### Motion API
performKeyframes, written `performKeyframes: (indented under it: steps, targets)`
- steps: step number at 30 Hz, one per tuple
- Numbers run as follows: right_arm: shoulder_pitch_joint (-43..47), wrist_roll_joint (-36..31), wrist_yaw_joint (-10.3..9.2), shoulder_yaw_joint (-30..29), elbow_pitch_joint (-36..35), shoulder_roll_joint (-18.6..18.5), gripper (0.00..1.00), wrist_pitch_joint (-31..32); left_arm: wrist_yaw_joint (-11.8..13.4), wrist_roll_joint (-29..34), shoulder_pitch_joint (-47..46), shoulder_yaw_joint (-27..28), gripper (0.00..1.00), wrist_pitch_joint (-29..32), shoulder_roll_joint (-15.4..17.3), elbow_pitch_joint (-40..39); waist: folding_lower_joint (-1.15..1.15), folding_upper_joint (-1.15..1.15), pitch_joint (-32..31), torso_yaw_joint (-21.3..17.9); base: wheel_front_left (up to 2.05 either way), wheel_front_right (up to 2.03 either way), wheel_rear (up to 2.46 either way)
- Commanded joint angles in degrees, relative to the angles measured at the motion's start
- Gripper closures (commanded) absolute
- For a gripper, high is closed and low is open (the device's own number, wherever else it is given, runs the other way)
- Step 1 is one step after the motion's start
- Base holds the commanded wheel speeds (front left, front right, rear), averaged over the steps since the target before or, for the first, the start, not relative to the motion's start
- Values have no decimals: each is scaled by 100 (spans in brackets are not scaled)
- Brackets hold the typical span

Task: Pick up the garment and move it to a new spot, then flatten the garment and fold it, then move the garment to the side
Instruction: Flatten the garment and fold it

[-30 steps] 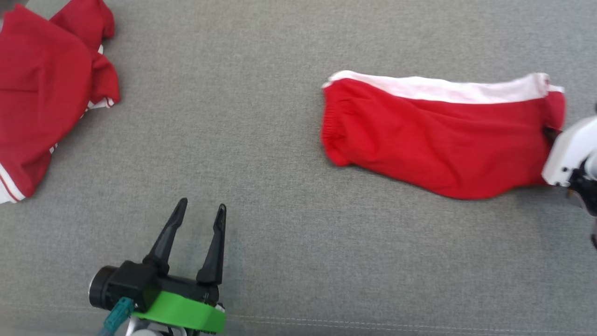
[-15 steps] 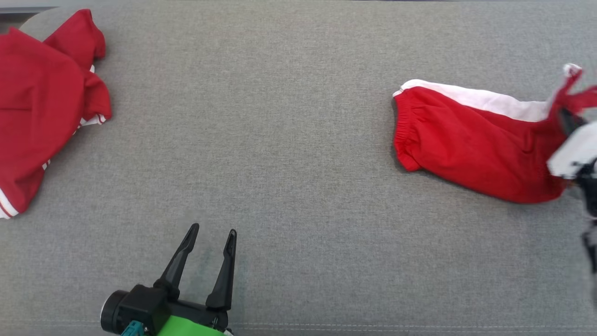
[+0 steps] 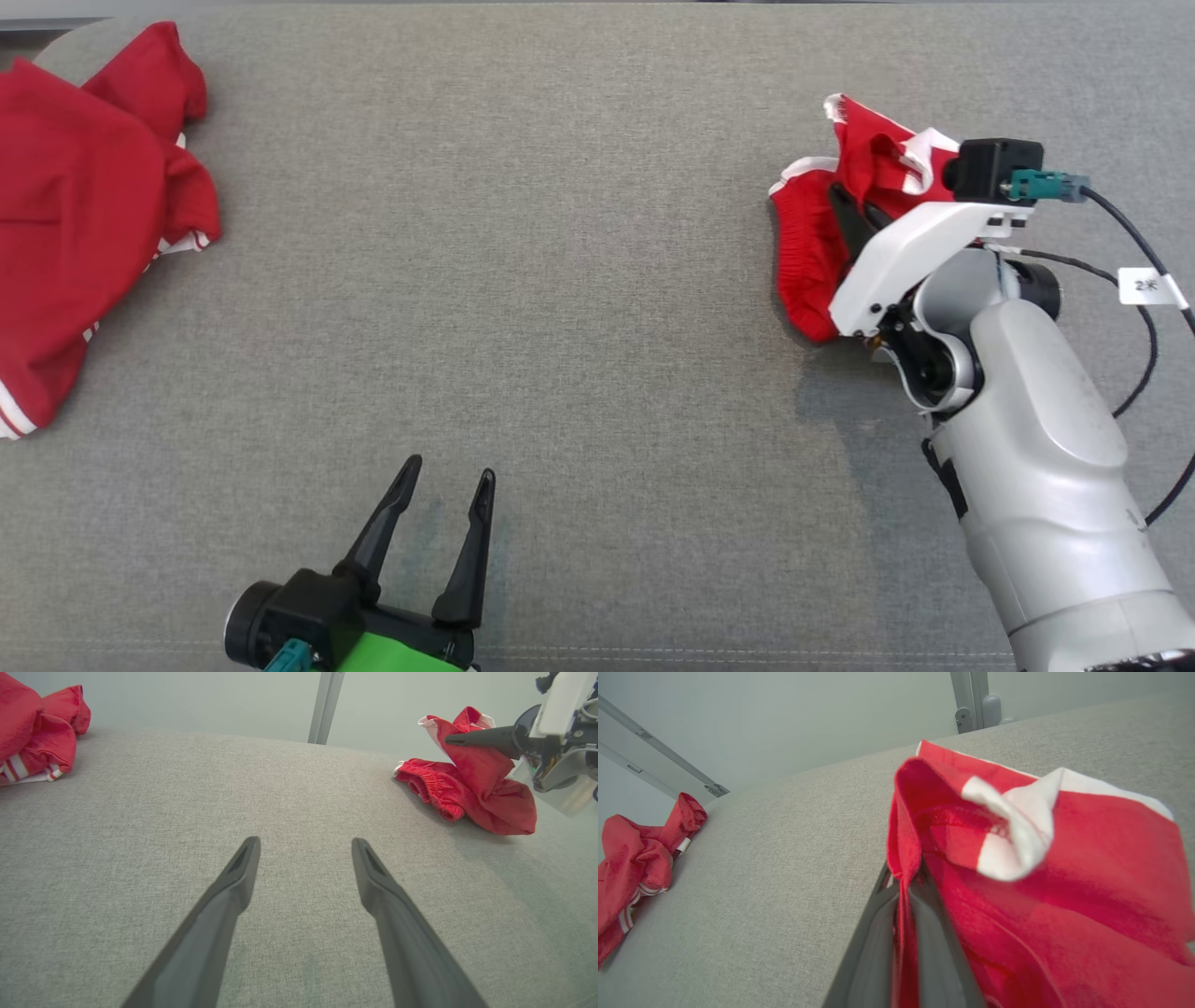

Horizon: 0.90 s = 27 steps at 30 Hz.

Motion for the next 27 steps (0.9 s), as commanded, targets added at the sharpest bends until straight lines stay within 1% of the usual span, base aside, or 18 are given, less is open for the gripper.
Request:
performKeyframes:
  steps: [1,6,7,9,10,11,14,18,20,21,22,23,25,26,27]
  targets:
    - [-102,220,-1,168,179,-7,100,-128,-14,28,-70,-14,0,-16,-24,44,0,0,-7,77,0,0,0]
    - [-367,468,-1,612,948,-9,100,-510,-47,-6,-53,-77,0,-17,-71,174,0,0,-51,189,0,0,0]
    - [-367,468,-1,612,948,-9,100,-510,-47,-6,-53,-77,0,-17,-71,174,0,0,-51,189,0,0,0]
    - [-431,481,-1,797,1204,-8,100,-638,-48,-24,-37,-58,0,-16,-87,204,0,0,-75,206,0,0,0]
    - [-457,495,-1,916,1283,-5,73,-718,-42,-29,-27,-36,0,-16,-93,215,0,0,-85,208,0,0,0]
    - [-468,501,-1,1003,1341,-5,0,-806,-44,-33,-12,-19,0,-17,-97,226,0,0,-98,202,0,0,0]
    - [-444,327,-1,1232,1389,-9,0,-1149,-49,-25,64,35,0,-16,-110,256,0,0,-170,170,0,0,0]
    - [-188,32,-1,1396,1036,-13,0,-1575,-4,-44,207,184,0,-16,-102,224,0,0,-289,42,0,0,0]
    - [8,-40,-2,1394,703,-26,0,-1678,14,-46,287,265,0,-16,-96,196,0,0,-341,-33,0,0,0]
    - [119,-101,-1,1382,497,-89,0,-1710,27,-48,321,301,0,-16,-98,178,0,0,-359,-72,0,0,0]
    - [241,-154,-2,1357,284,-170,0,-1733,34,-45,346,325,0,-16,-101,162,0,0,-369,-102,0,0,0]
    - [546,-279,-2,1319,-185,-367,0,-1721,44,-42,388,389,0,-16,-111,125,0,0,-383,-167,0,0,0]
    - [851,-404,-2,1149,-586,-553,0,-1695,47,-23,430,429,0,-16,-127,82,0,0,-385,-224,0,0,0]
    - [1002,-450,-2,1036,-745,-604,55,-1688,45,-12,446,442,0,-16,-135,68,0,0,-383,-245,0,0,0]
    - [1135,-567,-2,904,-872,-688,85,-1668,41,0,451,452,0,-16,-142,51,0,0,-374,-256,0,0,0]
